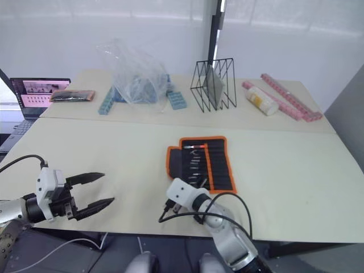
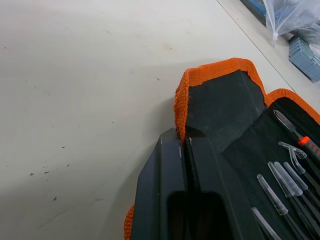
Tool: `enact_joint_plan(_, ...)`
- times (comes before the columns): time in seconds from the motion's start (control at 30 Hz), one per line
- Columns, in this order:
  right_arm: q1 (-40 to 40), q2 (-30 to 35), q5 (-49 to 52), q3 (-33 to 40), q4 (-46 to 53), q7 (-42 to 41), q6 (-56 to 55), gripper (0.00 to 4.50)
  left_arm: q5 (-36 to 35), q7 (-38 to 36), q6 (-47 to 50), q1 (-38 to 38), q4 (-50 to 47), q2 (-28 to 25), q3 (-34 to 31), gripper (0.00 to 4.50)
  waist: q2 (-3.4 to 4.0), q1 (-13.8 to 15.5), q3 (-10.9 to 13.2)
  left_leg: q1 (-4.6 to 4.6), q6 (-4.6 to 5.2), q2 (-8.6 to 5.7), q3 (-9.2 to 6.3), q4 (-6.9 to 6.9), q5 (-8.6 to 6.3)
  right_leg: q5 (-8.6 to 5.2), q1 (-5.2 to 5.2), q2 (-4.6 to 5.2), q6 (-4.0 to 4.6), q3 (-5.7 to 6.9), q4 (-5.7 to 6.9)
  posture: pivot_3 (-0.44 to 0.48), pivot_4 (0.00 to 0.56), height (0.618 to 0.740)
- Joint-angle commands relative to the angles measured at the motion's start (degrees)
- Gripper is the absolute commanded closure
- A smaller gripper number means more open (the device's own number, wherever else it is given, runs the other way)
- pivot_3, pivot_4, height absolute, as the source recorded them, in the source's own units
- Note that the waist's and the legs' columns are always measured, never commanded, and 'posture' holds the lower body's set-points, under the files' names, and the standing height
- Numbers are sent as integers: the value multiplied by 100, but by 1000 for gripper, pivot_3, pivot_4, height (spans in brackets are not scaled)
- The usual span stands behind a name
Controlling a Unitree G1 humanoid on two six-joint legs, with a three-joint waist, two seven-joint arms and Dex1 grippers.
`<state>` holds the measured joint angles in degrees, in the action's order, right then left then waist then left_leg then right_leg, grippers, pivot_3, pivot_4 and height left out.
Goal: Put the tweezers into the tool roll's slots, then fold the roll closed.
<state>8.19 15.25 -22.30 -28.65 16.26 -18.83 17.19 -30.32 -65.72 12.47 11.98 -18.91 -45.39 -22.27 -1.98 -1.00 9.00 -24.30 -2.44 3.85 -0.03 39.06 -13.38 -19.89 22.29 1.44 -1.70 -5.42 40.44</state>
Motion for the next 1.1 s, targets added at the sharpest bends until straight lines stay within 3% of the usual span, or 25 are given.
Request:
enact_joint_plan(0.03,54,25,68,109,61,-108,-171,4454,-18,-138,-191,-99,122,-68,-10,0,0,2,0,0,0,0,0,0,0,0,0,0,0,0,0,0,150,684)
enact_joint_plan(0.2,-179,238,658,100,346,-703,-613,4454,109,-159,-422,-239,434,-46,77,0,0,-7,0,0,0,1,0,0,0,0,0,-1,0,1,1,0,150,684)
enact_joint_plan(0.43,-584,1251,1903,440,751,-2157,-1317,4454,473,-247,-1217,-1005,1218,67,482,0,-2,9,1,1,1,0,-1,4,0,0,1,-1,0,3,16,0,150,684)
enact_joint_plan(0.53,-629,1722,2419,702,857,-2741,-1476,4454,670,-603,-1745,-1595,1812,60,849,0,-1,31,2,1,1,-1,-1,15,1,0,-2,-3,0,4,20,0,150,684)
enact_joint_plan(0.67,-551,2125,2813,983,867,-3241,-1594,4454,1055,-1741,-2393,-2627,2834,-60,1746,0,-1,26,2,1,2,1,-1,16,2,0,-2,-7,0,3,24,0,150,684)
enact_joint_plan(0.8,-399,2148,2743,1039,663,-3310,-1733,4454,1357,-2570,-3593,-3960,4073,405,2523,0,-1,34,2,0,2,2,-1,17,2,0,-1,-12,0,3,27,0,150,684)
enact_joint_plan(1.1,-419,2104,2543,1127,648,-3117,-1716,4454,1688,-2678,-5741,-5968,6683,1209,4006,0,-3,32,2,-14,9,-6,-11,34,-1,1,0,-11,-1,2,34,0,150,684)
